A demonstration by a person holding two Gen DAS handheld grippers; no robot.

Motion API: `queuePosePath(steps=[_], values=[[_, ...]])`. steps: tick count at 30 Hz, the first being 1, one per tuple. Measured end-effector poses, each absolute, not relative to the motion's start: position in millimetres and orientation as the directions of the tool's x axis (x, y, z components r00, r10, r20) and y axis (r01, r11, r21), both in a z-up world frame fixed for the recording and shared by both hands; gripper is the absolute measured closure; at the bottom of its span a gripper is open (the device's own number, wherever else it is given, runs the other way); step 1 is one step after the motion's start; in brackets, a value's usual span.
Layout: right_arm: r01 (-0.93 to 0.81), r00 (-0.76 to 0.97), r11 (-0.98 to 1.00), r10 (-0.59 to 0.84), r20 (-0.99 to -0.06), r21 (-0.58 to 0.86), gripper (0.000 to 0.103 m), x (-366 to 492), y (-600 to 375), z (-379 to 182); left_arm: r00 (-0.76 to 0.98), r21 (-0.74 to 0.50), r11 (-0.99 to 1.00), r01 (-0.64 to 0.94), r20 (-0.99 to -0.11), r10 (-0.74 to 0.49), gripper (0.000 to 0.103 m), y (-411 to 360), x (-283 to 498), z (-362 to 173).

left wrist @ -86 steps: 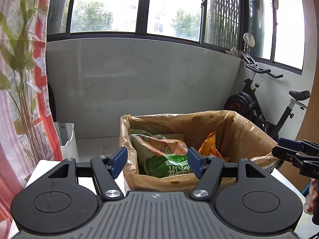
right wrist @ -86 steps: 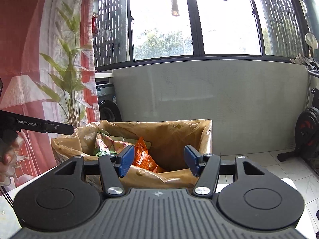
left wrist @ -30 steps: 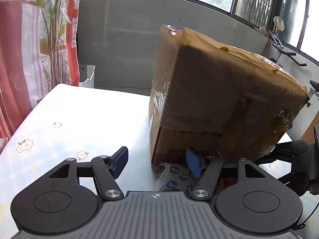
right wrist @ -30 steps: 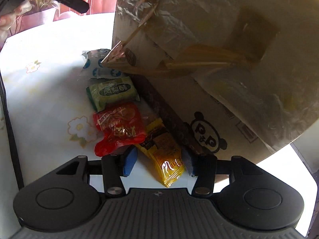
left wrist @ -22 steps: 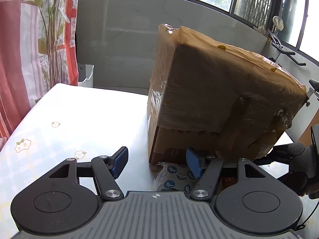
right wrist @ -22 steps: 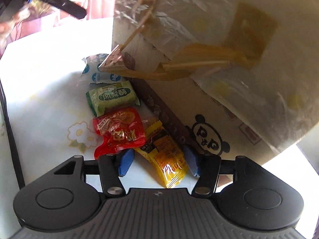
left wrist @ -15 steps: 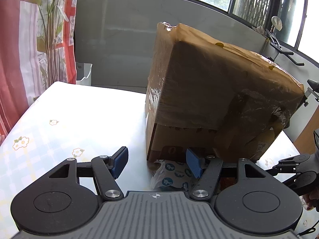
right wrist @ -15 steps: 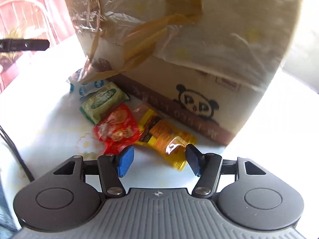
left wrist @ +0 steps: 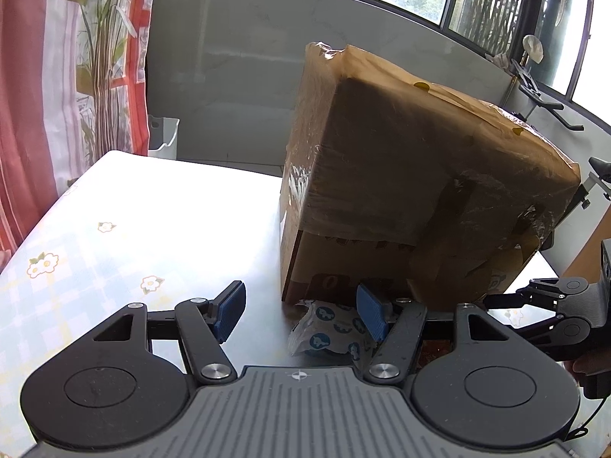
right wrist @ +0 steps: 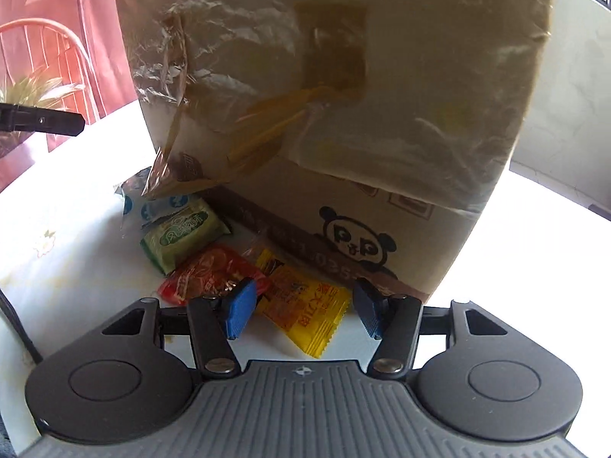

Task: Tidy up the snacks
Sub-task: 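Lower left gripper to white-blue packet while right gripper lowers to yellow candy packet, then close right gripper on yellow candy packet while left gripper closes on white-blue packet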

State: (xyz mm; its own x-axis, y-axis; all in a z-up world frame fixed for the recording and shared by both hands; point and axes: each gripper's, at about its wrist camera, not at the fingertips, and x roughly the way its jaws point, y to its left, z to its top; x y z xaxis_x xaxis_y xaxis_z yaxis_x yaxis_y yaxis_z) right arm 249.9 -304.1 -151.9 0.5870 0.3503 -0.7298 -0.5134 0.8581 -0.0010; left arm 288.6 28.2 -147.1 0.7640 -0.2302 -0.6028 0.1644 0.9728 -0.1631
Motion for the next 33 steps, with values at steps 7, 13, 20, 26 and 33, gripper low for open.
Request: queuePosePath(steps=[7, 13, 20, 26, 33], values=[[-0.595, 0.568, 0.801, 0.367, -0.737, -0.060, 0.043, 256, -283, -160, 0.759, -0.167, 0.972, 0.165, -0.608, -0.233, 0.036, 27, 288, -149], [-0.457, 0.518, 0.874, 0.415, -0.748, 0.168, 0.046, 266, -305, -167, 0.750, -0.167, 0.971, 0.172, -0.617, -0.239, 0.036, 26, 288, -153], [-0.253, 0.510, 0.922, 0.384, -0.770, 0.292, 0.053, 233, -319, -159, 0.743, -0.182, 0.969, 0.168, -0.623, -0.246, 0.036, 26, 288, -159], [-0.285, 0.520, 0.915, 0.397, -0.756, 0.285, 0.040, 209, -317, -143, 0.742, -0.189, 0.966, 0.178, -0.619, -0.258, 0.036, 25, 285, -159], [-0.623, 0.523, 0.778, 0.340, -0.781, -0.078, 0.040, 192, -282, -145, 0.741, -0.197, 0.965, 0.171, -0.621, -0.257, 0.036, 28, 283, -159]])
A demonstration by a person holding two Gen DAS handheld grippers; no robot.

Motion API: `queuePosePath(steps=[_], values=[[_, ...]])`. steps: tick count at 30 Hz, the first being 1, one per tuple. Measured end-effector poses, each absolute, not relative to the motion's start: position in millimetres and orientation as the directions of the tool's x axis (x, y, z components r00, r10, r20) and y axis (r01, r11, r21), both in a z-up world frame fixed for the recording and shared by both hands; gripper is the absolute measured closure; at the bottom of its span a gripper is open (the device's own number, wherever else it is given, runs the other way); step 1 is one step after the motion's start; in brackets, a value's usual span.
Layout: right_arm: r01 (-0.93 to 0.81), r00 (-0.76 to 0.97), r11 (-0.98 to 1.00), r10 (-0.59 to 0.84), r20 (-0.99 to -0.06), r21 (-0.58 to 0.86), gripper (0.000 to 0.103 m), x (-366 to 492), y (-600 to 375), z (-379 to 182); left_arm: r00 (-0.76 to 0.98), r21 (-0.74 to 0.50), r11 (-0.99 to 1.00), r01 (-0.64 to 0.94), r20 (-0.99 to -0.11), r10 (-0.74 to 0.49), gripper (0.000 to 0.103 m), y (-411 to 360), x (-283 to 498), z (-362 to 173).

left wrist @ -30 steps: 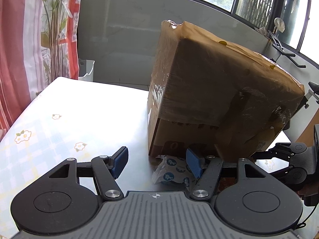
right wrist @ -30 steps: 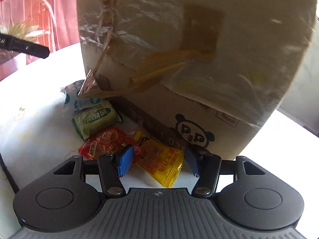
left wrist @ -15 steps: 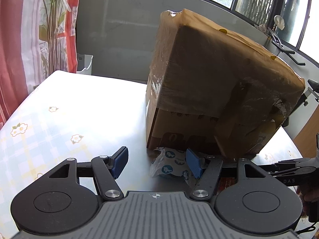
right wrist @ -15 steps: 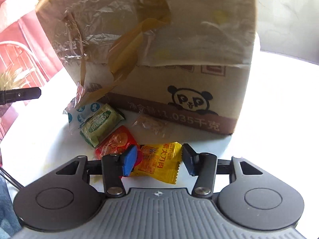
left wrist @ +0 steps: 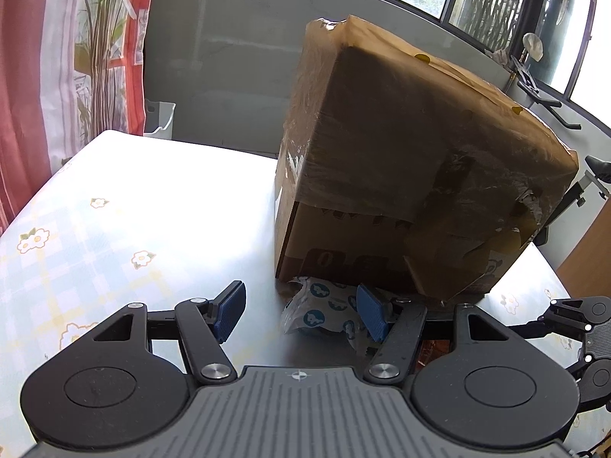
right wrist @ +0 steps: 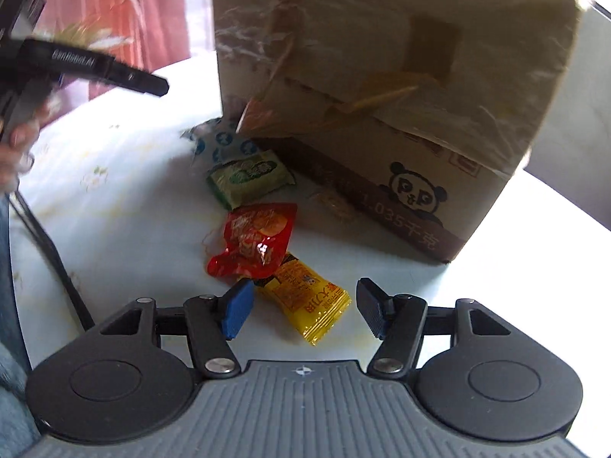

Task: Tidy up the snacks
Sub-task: 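Close right gripper on yellow candy packet while left gripper closes on white-blue packet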

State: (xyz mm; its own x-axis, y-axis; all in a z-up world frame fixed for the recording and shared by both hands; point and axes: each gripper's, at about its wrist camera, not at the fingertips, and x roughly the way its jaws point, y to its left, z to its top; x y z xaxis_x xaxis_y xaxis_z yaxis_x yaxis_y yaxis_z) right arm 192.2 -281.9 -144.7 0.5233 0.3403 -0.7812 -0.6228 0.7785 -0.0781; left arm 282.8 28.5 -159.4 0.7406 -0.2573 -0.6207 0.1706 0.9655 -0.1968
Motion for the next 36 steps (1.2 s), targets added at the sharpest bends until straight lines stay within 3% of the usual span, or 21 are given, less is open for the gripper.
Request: queuePosePath(steps=[4, 8, 10, 13, 14, 17, 22, 33, 36], values=[[-0.736, 0.504, 0.649, 0.334, -0.796, -0.194, 0.040, 195, -266, -164, 0.737, -0.194, 0.965, 0.176, -0.624, -0.260, 0.036, 28, 281, -159], [-0.749, 0.462, 0.652, 0.390, -0.796, -0.115, 0.043, 210, -269, -168, 0.732, -0.191, 0.965, 0.181, -0.629, -0.262, 0.036, 27, 281, -160], [-0.731, 0.417, 0.683, 0.424, -0.804, -0.019, 0.049, 218, -274, -169, 0.728, -0.193, 0.964, 0.182, -0.633, -0.264, 0.036, 27, 282, -161], [-0.652, 0.418, 0.754, 0.449, -0.790, 0.083, 0.067, 222, -286, -168, 0.718, -0.192, 0.962, 0.191, -0.641, -0.271, 0.036, 25, 283, -164], [-0.637, 0.413, 0.763, 0.456, -0.788, 0.108, 0.068, 222, -290, -167, 0.714, -0.191, 0.962, 0.196, -0.645, -0.274, 0.036, 24, 283, -165], [-0.604, 0.419, 0.783, 0.472, -0.775, 0.150, 0.069, 213, -298, -168, 0.697, -0.184, 0.960, 0.212, -0.660, -0.281, 0.036, 17, 287, -171], [-0.524, 0.523, 0.848, 0.392, -0.757, 0.077, 0.069, 192, -310, -166, 0.667, -0.167, 0.953, 0.254, -0.683, -0.297, 0.036, -1, 301, -182], [-0.343, 0.662, 0.926, 0.356, -0.659, 0.157, 0.069, 174, -323, -176, 0.647, -0.083, 0.962, 0.260, -0.725, -0.237, 0.031, -28, 337, -210], [-0.336, 0.678, 0.927, 0.361, -0.640, 0.167, 0.069, 172, -326, -179, 0.656, -0.073, 0.963, 0.260, -0.718, -0.232, 0.036, -26, 330, -210]])
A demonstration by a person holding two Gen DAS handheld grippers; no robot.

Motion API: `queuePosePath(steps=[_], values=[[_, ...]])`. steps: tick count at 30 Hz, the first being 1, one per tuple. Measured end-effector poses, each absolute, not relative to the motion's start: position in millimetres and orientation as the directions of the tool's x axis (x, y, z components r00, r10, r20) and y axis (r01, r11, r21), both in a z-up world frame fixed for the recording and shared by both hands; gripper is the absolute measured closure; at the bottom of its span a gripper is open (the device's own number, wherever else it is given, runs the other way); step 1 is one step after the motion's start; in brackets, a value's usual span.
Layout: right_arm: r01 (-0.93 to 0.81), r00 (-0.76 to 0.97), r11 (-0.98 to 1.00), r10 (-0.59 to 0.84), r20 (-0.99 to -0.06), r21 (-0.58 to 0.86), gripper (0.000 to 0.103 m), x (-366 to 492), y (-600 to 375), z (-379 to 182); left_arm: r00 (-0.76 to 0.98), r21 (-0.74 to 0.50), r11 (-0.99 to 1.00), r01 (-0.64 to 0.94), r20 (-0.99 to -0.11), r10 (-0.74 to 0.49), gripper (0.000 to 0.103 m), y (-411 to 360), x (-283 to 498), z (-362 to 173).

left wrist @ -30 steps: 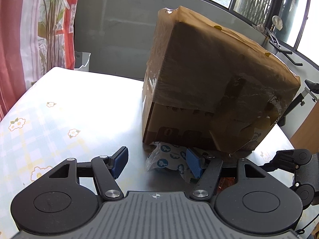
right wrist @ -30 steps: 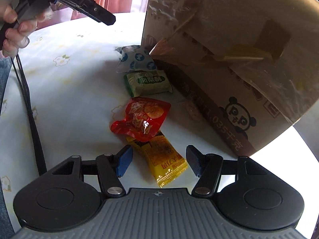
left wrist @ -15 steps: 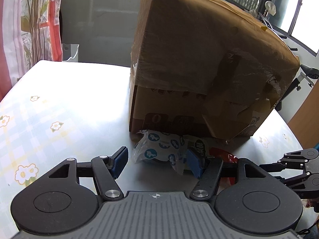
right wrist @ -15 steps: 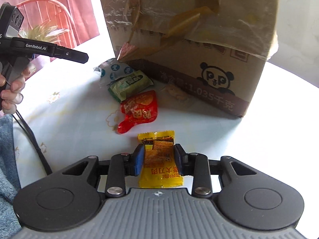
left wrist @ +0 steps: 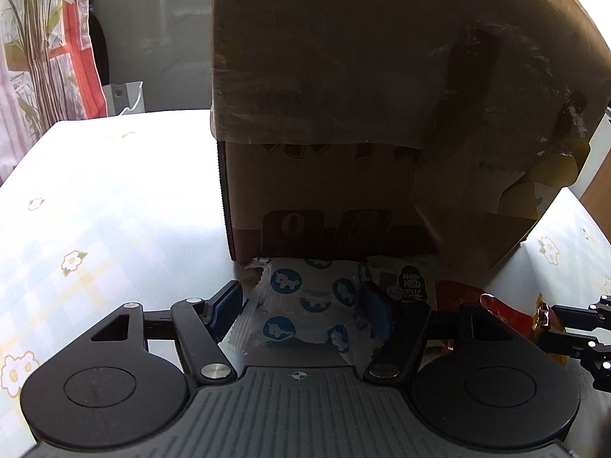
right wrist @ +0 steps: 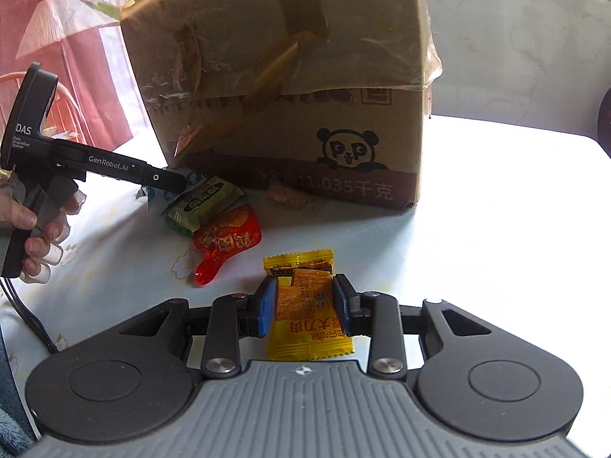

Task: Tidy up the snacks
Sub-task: 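Close right gripper on yellow candy packet while left gripper closes on white-blue packet, then carry white-blue packet and yellow candy packet over the box and open both grippers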

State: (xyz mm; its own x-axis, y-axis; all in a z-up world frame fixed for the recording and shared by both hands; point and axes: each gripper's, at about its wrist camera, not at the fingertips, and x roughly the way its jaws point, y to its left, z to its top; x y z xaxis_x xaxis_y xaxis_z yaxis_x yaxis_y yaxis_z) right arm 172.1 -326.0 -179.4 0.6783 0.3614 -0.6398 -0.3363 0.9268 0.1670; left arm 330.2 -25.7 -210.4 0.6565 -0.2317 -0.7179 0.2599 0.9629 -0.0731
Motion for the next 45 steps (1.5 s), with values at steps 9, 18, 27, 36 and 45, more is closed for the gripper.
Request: queuePosePath(steps=[9, 18, 27, 36, 45], values=[[-0.308, 0.686, 0.930, 0.363, -0.631, 0.200, 0.070, 167, -328, -175, 0.679, -0.060, 0.962, 0.266, -0.697, -0.231, 0.058, -11, 298, -192], [-0.286, 0.737, 0.927, 0.375, -0.562, 0.243, 0.070, 163, -340, -149, 0.689, -0.082, 0.964, 0.254, -0.684, -0.240, 0.060, 5, 286, -178], [-0.308, 0.752, 0.923, 0.384, -0.535, 0.229, 0.070, 161, -335, -135, 0.734, -0.125, 0.954, 0.272, -0.614, -0.290, 0.061, 8, 269, -155], [-0.324, 0.779, 0.921, 0.389, -0.491, 0.216, 0.070, 158, -332, -114, 0.779, -0.158, 0.943, 0.292, -0.534, -0.330, 0.061, 3, 257, -127], [-0.404, 0.836, 0.905, 0.423, -0.349, 0.129, 0.070, 175, -327, -40, 0.875, -0.135, 0.932, 0.336, -0.321, -0.362, 0.097, -9, 268, -33]])
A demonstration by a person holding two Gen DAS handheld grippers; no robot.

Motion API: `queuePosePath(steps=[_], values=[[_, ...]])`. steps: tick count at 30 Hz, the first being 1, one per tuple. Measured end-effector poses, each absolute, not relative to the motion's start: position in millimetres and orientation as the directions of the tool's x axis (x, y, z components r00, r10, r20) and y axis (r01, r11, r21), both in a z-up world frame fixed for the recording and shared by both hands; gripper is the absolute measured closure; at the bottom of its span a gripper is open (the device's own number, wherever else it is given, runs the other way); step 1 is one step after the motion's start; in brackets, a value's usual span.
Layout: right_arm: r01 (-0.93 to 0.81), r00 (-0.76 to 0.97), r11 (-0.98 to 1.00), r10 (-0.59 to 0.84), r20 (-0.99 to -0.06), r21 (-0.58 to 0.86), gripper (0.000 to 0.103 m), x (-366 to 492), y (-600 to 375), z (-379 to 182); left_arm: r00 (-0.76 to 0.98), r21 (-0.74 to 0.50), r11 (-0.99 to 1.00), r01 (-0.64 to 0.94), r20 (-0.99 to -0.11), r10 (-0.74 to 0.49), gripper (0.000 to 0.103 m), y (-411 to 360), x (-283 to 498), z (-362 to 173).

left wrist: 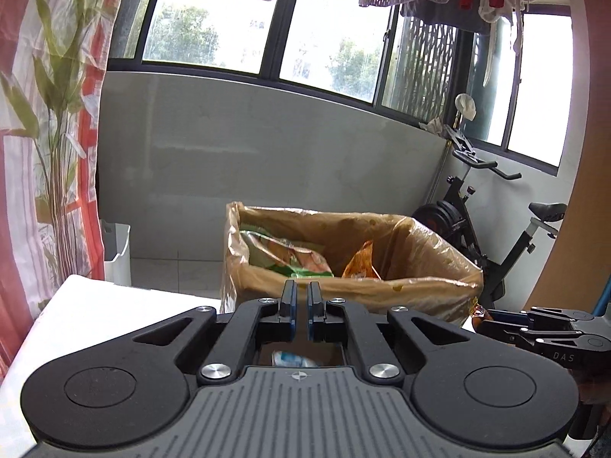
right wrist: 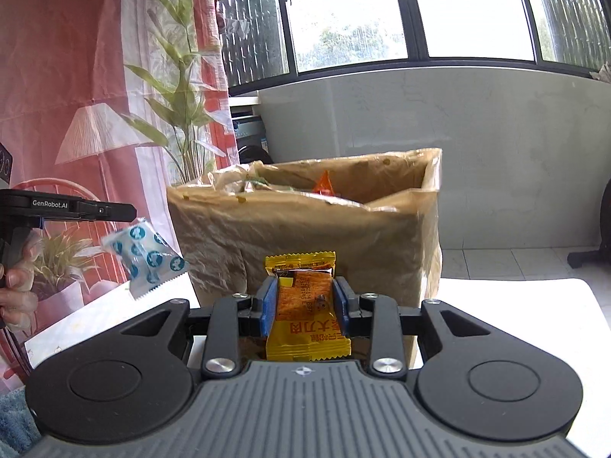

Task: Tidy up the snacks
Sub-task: 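Carry white-blue packet and yellow candy packet over the box and open both grippers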

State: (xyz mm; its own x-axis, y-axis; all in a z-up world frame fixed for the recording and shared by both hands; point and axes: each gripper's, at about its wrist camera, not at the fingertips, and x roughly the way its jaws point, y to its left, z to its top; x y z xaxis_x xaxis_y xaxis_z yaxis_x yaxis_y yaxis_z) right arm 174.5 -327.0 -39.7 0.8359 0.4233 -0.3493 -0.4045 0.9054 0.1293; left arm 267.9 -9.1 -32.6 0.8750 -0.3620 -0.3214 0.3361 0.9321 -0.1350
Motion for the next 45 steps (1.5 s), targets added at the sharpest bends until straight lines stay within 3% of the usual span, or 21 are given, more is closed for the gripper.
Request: queuePosePath(steps=[4, 6, 7, 9, 10, 19, 27, 28, 32, 38, 45], values=[[-0.419, 0.850, 0.902, 0.429, -0.305, 0.099, 0.070, 194, -321, -14, 0.886, -0.115, 0.934, 0.337, -0.297, -0.356, 0.096, -25, 286, -19], [-0.425, 0.855, 0.901, 0.431, -0.289, 0.087, 0.070, 197, -316, -10, 0.881, -0.131, 0.934, 0.332, -0.312, -0.356, 0.090, -25, 286, -25], [-0.434, 0.851, 0.896, 0.443, -0.284, 0.095, 0.070, 198, -314, -9, 0.873, -0.139, 0.933, 0.332, -0.328, -0.360, 0.083, -23, 283, -32], [-0.450, 0.842, 0.888, 0.457, -0.287, 0.095, 0.070, 197, -309, -12, 0.856, -0.156, 0.931, 0.329, -0.367, -0.364, 0.036, -18, 283, -48], [-0.452, 0.839, 0.887, 0.458, -0.295, 0.092, 0.070, 197, -307, -15, 0.849, -0.170, 0.933, 0.318, -0.388, -0.360, 0.034, -14, 281, -61], [-0.414, 0.831, 0.897, 0.443, -0.336, 0.157, 0.070, 191, -312, -38, 0.686, -0.151, 0.952, 0.265, -0.665, -0.296, 0.033, -23, 317, -181], [-0.380, 0.838, 0.910, 0.414, -0.357, 0.165, 0.070, 189, -322, -42, 0.643, -0.078, 0.962, 0.263, -0.729, -0.235, 0.030, -42, 344, -223], [-0.375, 0.839, 0.912, 0.409, -0.359, 0.163, 0.070, 189, -323, -42, 0.646, -0.061, 0.960, 0.272, -0.728, -0.229, 0.030, -43, 343, -225], [-0.366, 0.843, 0.916, 0.401, -0.360, 0.165, 0.070, 188, -324, -42, 0.659, -0.062, 0.959, 0.277, -0.714, -0.237, 0.051, -32, 336, -216], [-0.374, 0.853, 0.915, 0.404, -0.331, 0.154, 0.070, 186, -326, -34, 0.716, -0.097, 0.962, 0.255, -0.650, -0.255, 0.052, -6, 310, -169], [-0.392, 0.868, 0.915, 0.402, -0.292, 0.096, 0.070, 201, -323, -10, 0.860, -0.065, 0.947, 0.314, -0.403, -0.313, 0.052, 8, 281, -58]])
